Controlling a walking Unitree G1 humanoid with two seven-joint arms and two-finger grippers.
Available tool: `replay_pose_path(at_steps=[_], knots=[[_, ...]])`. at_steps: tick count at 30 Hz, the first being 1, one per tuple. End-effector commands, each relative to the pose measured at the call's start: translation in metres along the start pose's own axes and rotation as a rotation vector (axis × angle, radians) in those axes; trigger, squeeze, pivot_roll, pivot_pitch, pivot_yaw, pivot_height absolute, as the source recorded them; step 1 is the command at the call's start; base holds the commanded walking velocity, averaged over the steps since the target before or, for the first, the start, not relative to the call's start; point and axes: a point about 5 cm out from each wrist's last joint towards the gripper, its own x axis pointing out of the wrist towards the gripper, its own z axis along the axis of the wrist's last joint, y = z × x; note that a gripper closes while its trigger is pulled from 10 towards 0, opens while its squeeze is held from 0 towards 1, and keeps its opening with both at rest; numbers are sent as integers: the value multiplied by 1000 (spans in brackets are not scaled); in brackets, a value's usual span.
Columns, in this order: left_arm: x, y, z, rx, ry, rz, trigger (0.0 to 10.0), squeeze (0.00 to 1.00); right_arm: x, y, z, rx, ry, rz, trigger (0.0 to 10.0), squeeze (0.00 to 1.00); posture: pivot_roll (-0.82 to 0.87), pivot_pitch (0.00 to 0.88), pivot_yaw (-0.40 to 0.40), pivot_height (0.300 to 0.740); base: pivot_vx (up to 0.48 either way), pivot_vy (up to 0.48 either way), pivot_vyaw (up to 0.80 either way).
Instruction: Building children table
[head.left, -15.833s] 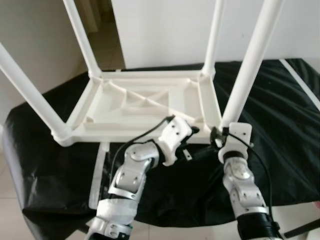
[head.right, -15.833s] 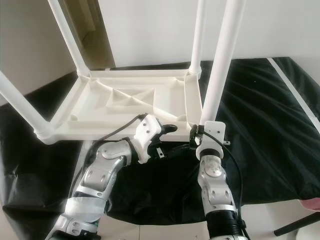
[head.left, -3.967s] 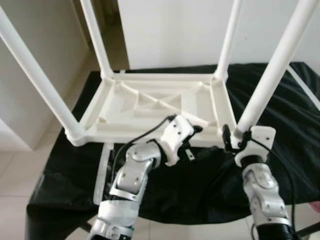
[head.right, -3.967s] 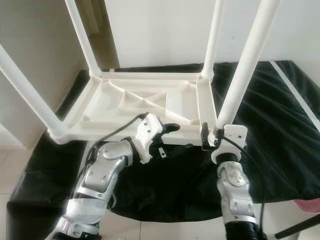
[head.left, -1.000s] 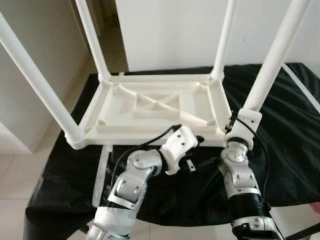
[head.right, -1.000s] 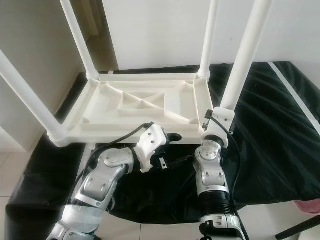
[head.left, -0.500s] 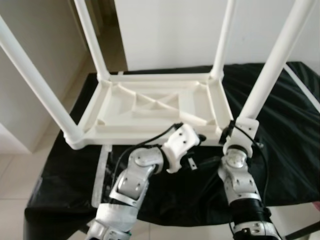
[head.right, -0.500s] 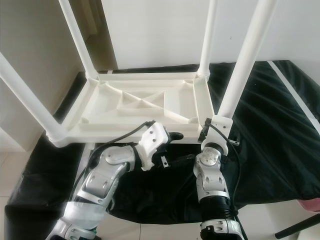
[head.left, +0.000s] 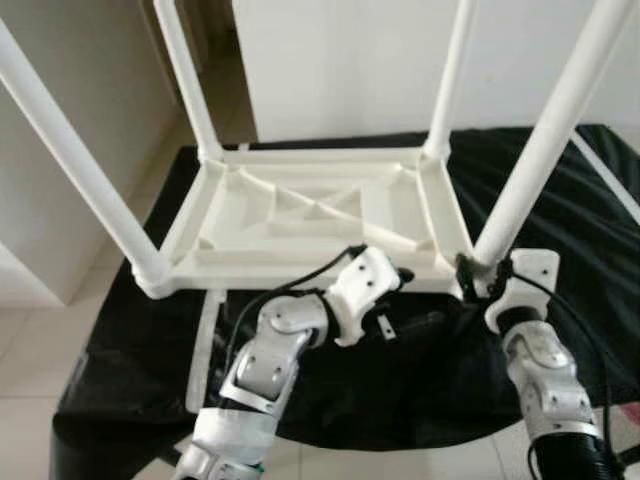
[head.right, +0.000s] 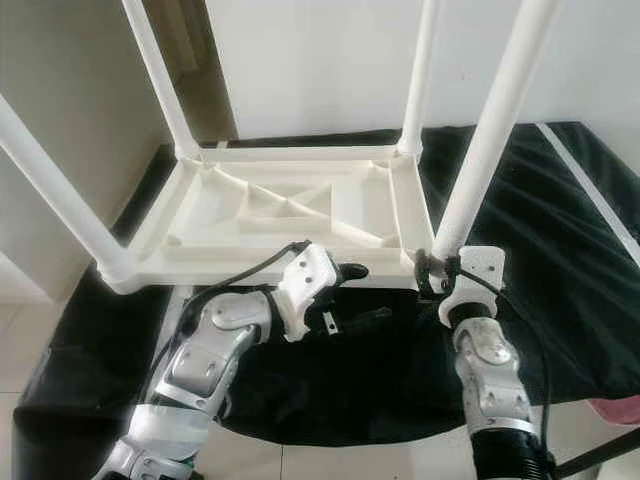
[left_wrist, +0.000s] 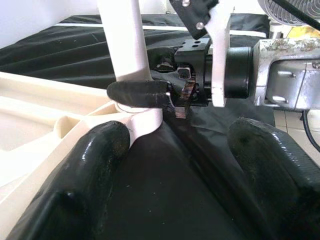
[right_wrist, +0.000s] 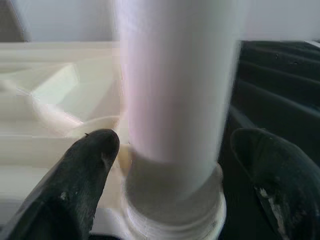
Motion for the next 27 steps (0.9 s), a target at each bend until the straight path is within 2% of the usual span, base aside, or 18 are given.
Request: replay_pose_path(at_steps=[1,6,10,16,20,27], knots=[[0,2,-2,-7,0,88,10000,0,-2,2,-2,-10,-4,83,10000,0,-78,0,56,740,0,0,0],[0,1,-5,2,8,107,10000,0,0,-1,-1,-36,-5,171,10000,0,-72,0,57,740,0,0,0],[1,0,-6,1,10,112,10000,0,1,-1,0,-34,-7,189,10000,0,-70,0,59,740,0,0,0],[9,-9,-11,23,24,153,10000,0,15,-8,6,-71,1,270,10000,0,-60,0,56,740,0,0,0],[12,-10,-11,20,18,181,10000,0,21,-7,8,-95,10,303,10000,0,-56,0,55,740,0,0,0],[18,-14,-14,20,26,199,10000,0,32,4,4,-133,37,389,10000,0,-47,0,49,740,0,0,0]])
